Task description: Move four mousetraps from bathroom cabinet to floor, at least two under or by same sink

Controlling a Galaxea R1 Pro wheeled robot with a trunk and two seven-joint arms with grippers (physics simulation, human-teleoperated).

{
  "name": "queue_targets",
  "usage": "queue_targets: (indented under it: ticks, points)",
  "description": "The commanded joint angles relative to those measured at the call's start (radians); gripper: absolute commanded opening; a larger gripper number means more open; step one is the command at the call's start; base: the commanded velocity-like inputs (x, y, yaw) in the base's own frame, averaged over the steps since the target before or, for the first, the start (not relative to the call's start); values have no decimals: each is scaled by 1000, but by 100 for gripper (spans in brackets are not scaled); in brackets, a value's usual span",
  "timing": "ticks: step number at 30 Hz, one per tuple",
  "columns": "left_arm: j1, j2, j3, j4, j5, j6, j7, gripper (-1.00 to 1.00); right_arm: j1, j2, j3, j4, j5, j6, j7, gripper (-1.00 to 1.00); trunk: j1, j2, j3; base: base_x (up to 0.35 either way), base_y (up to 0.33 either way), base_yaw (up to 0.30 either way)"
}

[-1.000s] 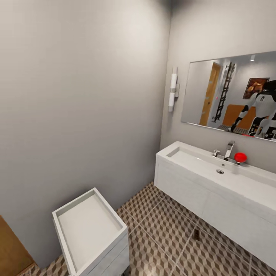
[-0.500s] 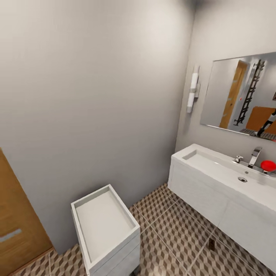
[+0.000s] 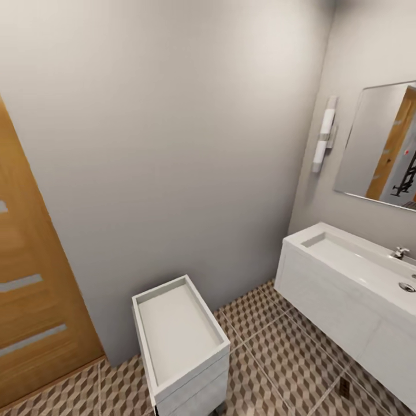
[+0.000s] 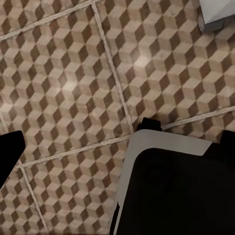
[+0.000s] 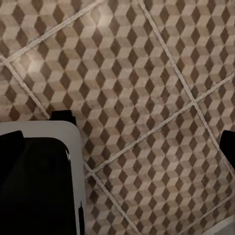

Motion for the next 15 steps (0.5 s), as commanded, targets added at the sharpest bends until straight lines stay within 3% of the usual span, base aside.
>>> queue_targets:
  ticks: [1,15]
  points:
    - [-1,-2,1,1,6,-3,1,100,-1,0,-3,3,2,-6,-2,100,0,-2,-2,0,0,275]
    - [2,-17,1,1,6,-3,1,100,-1,1,-3,3,2,-6,-2,100,0,-2,-2,0,0,276]
